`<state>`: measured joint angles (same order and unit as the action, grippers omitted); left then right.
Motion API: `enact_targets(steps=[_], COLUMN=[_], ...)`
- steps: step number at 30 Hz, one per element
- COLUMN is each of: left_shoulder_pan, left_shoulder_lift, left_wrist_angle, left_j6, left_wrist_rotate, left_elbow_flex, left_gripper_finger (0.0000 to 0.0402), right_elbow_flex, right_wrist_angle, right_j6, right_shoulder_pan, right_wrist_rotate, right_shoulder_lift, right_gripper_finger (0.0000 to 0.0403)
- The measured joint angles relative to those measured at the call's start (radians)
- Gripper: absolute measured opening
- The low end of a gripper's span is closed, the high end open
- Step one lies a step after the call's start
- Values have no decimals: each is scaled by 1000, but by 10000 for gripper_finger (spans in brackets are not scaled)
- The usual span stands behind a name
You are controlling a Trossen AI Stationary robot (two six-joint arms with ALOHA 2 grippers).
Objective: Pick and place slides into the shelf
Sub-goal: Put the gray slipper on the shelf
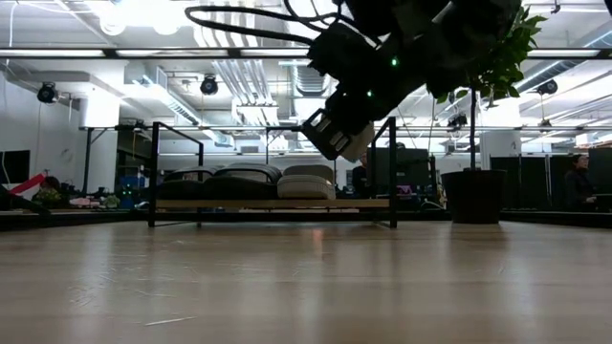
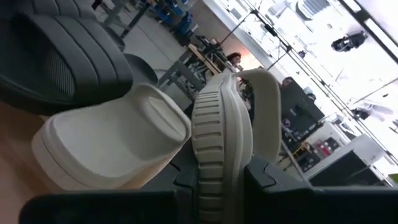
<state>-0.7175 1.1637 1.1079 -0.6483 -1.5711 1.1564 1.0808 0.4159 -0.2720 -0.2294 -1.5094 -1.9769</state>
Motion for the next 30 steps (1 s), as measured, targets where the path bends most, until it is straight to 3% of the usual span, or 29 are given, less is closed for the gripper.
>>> enact_targets(steps=[13,21,30], left_shoulder_pan=[0,0,0], left_shoulder_lift=[0,0,0], left_wrist_angle=[0,0,0], left_j6=[0,0,0], left_wrist_rotate=[2,6,21], left_elbow_flex=[-1,-1,-1], left_gripper_finger=[223,223,223], right_elbow_flex=[-11,-14,-13], right_wrist_angle=[-239,-426,-464], right_j6=[317,546,583], right_shoulder_pan=[38,75,88], right_wrist_rotate=[24,115,121], right_shoulder_lift=[-37,-36,-36], right_gripper_finger=[47,47,47])
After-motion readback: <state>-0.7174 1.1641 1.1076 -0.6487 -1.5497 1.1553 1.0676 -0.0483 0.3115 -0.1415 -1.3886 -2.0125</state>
